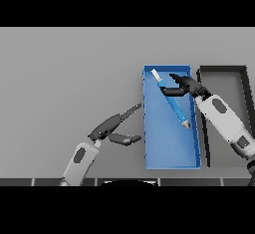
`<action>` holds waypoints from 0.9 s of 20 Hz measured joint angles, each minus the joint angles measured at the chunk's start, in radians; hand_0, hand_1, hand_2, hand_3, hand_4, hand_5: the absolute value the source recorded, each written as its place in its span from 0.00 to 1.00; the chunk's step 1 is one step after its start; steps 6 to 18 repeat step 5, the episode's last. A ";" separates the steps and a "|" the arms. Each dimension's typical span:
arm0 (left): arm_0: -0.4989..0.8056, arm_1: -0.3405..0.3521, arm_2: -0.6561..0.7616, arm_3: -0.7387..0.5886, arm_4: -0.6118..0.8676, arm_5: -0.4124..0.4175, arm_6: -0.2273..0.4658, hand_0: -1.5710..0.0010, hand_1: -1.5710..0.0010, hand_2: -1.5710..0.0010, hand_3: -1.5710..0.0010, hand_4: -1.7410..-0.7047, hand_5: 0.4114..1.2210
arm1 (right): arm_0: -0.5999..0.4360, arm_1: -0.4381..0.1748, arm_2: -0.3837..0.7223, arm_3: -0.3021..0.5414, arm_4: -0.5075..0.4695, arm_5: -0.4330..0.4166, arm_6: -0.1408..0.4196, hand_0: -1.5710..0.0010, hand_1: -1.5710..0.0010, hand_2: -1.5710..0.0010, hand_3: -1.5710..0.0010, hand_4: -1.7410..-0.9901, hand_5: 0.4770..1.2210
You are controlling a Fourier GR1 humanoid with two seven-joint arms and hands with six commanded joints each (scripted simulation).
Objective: Pick up the blue pipe and place it into the blue bin.
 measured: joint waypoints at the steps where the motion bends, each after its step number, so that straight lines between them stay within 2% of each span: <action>1: 0.002 0.002 -0.001 -0.001 0.000 -0.001 -0.007 1.00 1.00 1.00 1.00 0.78 0.10 | 0.000 -0.016 0.000 0.000 0.005 0.013 -0.004 0.99 0.99 0.99 1.00 0.87 0.32; 4: 0.024 0.000 -0.018 -0.008 -0.008 -0.003 -0.023 1.00 1.00 1.00 1.00 0.78 0.11 | 0.002 -0.018 0.014 -0.004 0.018 0.037 -0.024 0.99 0.99 0.99 1.00 0.87 0.32; 18: 0.037 0.000 -0.024 -0.023 -0.010 0.000 -0.024 1.00 1.00 1.00 1.00 0.78 0.10 | 0.000 -0.012 0.017 -0.007 0.020 0.036 -0.021 0.99 0.99 0.99 1.00 0.87 0.32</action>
